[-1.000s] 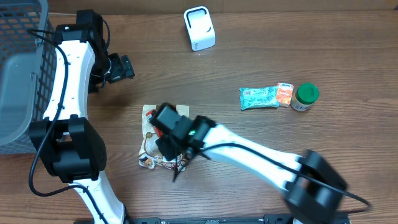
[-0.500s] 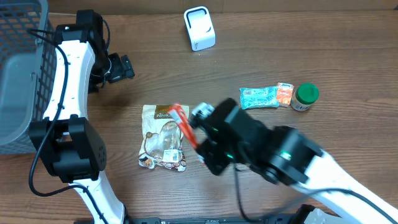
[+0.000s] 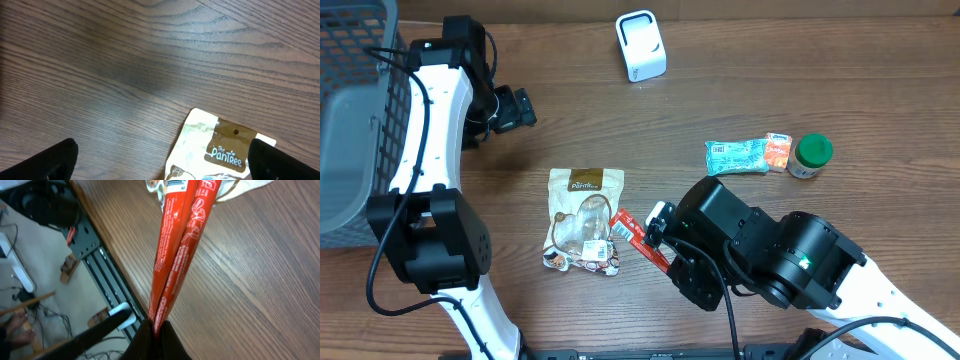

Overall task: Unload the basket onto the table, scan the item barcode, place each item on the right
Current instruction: 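Pull the red sticks out toward the right with the right gripper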

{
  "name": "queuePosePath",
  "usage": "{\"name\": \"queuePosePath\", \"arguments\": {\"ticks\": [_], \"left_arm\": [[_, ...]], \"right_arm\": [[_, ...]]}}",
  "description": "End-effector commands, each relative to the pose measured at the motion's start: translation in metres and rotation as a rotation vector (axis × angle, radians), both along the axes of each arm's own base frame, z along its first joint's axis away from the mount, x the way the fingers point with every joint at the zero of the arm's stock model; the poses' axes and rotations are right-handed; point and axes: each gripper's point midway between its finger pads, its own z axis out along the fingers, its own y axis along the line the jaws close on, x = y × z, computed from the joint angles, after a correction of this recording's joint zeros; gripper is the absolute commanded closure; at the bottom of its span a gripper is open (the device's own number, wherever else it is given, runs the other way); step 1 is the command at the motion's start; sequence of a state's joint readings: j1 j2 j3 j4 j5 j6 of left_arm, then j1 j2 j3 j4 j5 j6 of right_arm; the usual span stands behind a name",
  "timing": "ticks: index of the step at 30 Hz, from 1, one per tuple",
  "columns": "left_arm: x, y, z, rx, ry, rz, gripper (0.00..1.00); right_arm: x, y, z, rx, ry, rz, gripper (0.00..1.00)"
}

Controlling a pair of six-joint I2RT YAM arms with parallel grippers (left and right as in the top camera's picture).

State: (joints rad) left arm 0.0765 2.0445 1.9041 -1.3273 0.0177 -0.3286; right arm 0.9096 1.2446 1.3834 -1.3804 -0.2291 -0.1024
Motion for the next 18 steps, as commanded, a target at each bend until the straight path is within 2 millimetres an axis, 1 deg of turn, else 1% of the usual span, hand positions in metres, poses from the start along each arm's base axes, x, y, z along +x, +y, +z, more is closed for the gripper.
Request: {"name": "queuePosePath", "arguments": {"ticks": [1,4,6,18], "left_arm": [[-0.001,0.002,-0.002,0.008,0.007,-0.019,0.00],[-0.001,0.002,-0.002,0.008,0.007,-0.019,0.00],[-0.001,0.002,-0.002,0.008,0.007,-0.019,0.00],[-0.001,0.002,-0.002,0.008,0.007,-0.019,0.00]], "right_arm": [[-0.006,-0.006,-0.003,-0.019,0.009,0.033,0.96],[-0.012,-0.014,-0.006,-0.052,0.037,0.033,0.96],[-0.015,-0.011,-0.005,-0.033,0.056,0.043,0.96],[-0.014,-0.009,-0.004,-0.024,0.053,0.044,0.96]]}}
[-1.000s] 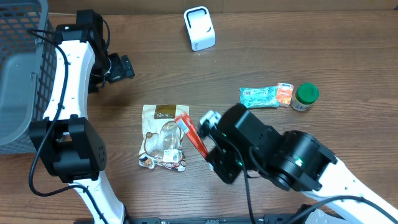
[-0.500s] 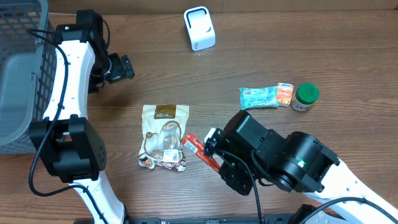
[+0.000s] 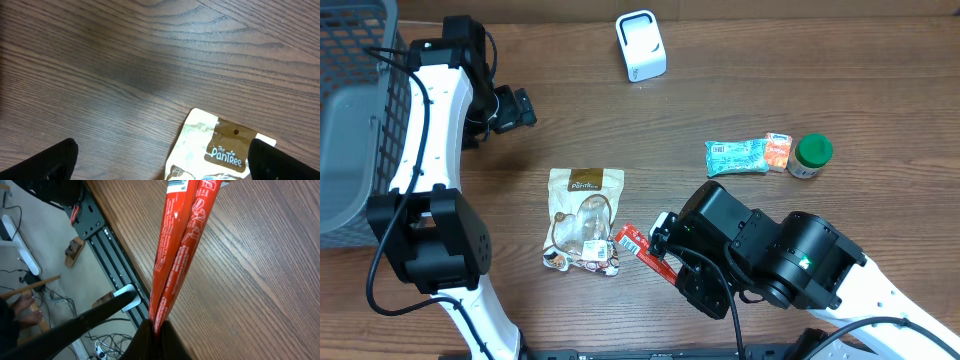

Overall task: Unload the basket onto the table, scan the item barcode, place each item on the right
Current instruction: 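Pull the red sticks out toward the right with the right gripper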

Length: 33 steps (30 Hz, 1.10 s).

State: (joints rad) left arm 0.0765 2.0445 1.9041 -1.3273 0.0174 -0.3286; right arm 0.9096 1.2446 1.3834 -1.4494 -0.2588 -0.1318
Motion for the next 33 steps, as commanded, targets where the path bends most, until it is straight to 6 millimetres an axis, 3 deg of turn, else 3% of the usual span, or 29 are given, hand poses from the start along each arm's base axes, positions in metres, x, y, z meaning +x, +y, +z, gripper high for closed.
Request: {"name": "queuePosePath", "arguments": {"ticks": [1,33], "left_arm": [[-0.0011,0.0018,-0.0022,0.008,0.007,-0.019,0.00],[-0.0011,0.0018,-0.0022,0.008,0.007,-0.019,0.00]], "right_arm": [[-0.0002,0.0014,0.0010,0.016,-0.001,0.007,0.96],[0.0038,0.0044,0.0017,0.028,-0.019,0.004,0.96]]}}
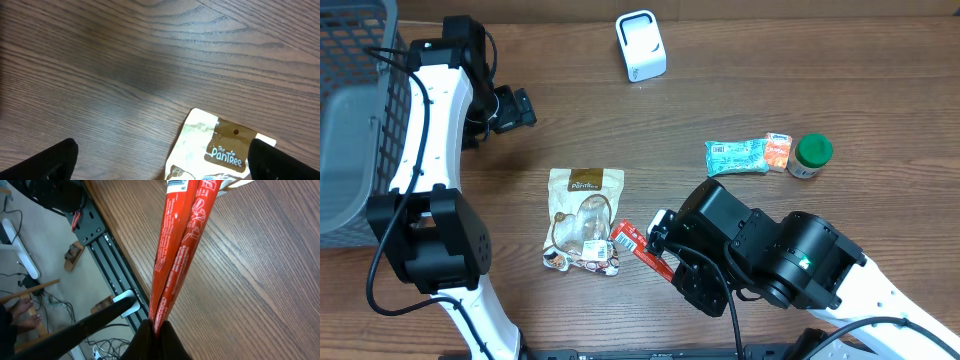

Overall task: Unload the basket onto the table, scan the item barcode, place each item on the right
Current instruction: 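Pull the red sticks out toward the right with the right gripper, then carry the red sticks up to the white scanner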

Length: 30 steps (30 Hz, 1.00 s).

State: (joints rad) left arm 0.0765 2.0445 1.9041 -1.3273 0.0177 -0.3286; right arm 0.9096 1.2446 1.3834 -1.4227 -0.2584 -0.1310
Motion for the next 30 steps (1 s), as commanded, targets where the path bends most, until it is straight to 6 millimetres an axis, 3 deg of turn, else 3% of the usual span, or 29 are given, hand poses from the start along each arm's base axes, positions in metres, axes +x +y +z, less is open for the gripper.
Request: {"name": "queuePosePath", "arguments": {"ticks": [1,6,12,19,30], "left_arm": [[-0.001,0.002,-0.002,0.008,0.007,-0.019,0.00],[-0.001,0.002,-0.002,0.008,0.007,-0.019,0.00],[-0.001,0.002,-0.002,0.008,0.007,-0.020,0.00],[-0.001,0.002,-0.002,0.008,0.007,-0.019,0.00],[-0.001,0.002,-0.002,0.008,0.007,-0.019,0.00]], "right_arm": [[0.000,0.000,-0.001,0.005,-0.002,0.005,0.96],[0.007,-0.001,-0.004,-0.001,0.006,-0.026,0.96],[0.040,-0.007,-0.011,-0.007,0.023,-0.159,0.96],[0.079,-0.029,-0.027,-0.044,0.067,-0.320,0.96],[0.102,-0.042,-0.042,-0.110,0.069,-0.431,0.96]]}}
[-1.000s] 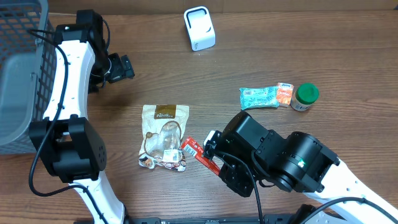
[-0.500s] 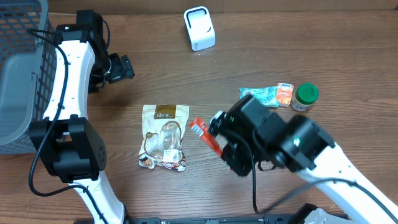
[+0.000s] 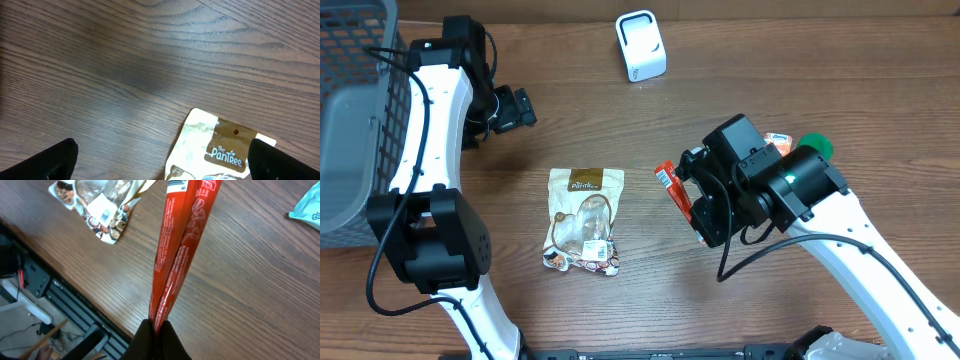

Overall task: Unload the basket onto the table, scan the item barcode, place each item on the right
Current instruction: 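Carry the red sticks up to the white scanner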

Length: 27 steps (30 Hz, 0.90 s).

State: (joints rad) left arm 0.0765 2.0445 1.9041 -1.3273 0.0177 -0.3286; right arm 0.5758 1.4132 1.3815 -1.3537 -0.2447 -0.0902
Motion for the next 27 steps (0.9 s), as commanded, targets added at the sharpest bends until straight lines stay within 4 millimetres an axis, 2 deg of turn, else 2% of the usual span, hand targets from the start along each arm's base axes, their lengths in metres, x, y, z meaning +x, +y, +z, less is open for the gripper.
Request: {"name": "queuePosePath", "arguments": {"ticks": [1,5,9,17,22,27], "left_arm": [[-0.001,0.002,-0.002,0.008,0.007,-0.019,0.00],[-0.001,0.002,-0.002,0.008,0.007,-0.019,0.00],[-0.001,0.002,-0.002,0.008,0.007,-0.020,0.00],[-0.001,0.002,-0.002,0.008,0.007,-0.019,0.00],[-0.001,0.002,-0.002,0.008,0.007,-0.020,0.00],[-0.001,0.002,-0.002,0.008,0.007,-0.019,0.00]], "right_arm": [[0.009,-0.011,-0.005,-0.055,-0.021,-0.075,0.96],[0.024,-0.012,0.002,-0.064,-0.079,-0.126,0.96],[0.041,-0.005,0.020,-0.018,-0.152,-0.160,0.97],[0.074,-0.009,0.078,0.009,-0.348,-0.253,0.97],[0.095,-0.025,0.119,-0.030,-0.510,-0.330,0.97],[0.113,-0.031,0.140,-0.063,-0.610,-0.353,0.97]]}}
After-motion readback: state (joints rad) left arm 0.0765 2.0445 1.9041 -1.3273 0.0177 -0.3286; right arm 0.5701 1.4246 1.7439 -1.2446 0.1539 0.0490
